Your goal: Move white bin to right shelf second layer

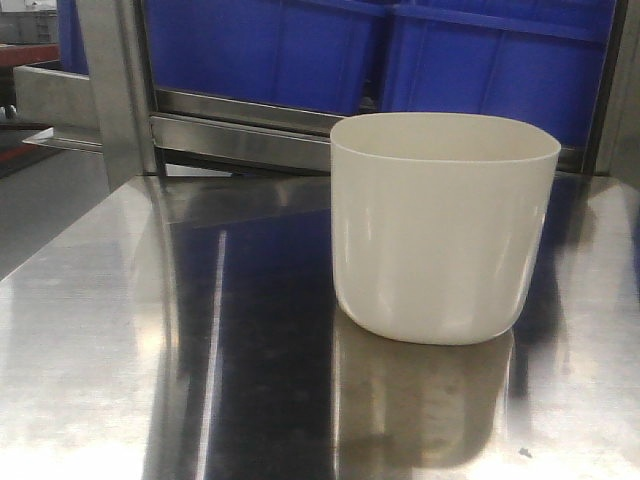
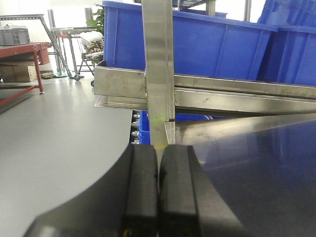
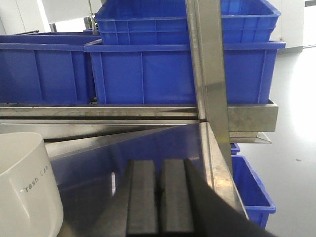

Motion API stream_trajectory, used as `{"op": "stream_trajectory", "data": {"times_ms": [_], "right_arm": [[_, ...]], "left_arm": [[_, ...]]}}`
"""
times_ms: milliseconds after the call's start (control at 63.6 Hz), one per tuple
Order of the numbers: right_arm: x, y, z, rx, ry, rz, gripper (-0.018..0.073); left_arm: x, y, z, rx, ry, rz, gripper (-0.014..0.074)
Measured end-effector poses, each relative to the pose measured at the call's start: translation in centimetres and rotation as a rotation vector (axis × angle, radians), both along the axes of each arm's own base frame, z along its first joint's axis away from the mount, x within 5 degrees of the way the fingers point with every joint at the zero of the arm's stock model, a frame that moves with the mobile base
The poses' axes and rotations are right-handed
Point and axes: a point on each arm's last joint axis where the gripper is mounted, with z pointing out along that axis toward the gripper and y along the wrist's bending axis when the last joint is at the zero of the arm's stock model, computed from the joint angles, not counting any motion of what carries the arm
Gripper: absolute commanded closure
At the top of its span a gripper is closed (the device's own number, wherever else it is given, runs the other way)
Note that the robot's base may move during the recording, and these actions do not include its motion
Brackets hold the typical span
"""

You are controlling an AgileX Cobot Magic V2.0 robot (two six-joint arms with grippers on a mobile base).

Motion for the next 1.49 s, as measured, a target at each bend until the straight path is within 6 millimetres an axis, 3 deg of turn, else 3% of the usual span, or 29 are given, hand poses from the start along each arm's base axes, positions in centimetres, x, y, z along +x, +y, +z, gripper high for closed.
{"op": "stream_trajectory", "data": {"times_ms": [440,755,991,1195,1352,1494], "right_arm": [[0.1,0.0,0.0,0.004,0.018,0.001,0.0504],[3.7,0.1,0.8,0.013,0.418,0.012,0.0504],[7.9,0.1,7.3,0.013,0.421,0.017,0.0504],[11.7,0.5,11.8,0.009,0.561,0.053,0.0501],[14.5,2.0,14.0,-0.015,0.677,0.132,0.0501],[16.6,3.9,14.4,-0.046,0.792,0.209,0.0501]], "left_arm": [[0.0,0.0,0.0,0.000,0.000,0.000,0.0512],[0.0,0.0,0.0,0.000,0.000,0.000,0.0512],[0.0,0.0,0.0,0.000,0.000,0.000,0.0512],[0.0,0.0,0.0,0.000,0.000,0.000,0.0512],[0.0,0.0,0.0,0.000,0.000,0.000,0.0512],[0.0,0.0,0.0,0.000,0.000,0.000,0.0512]]}}
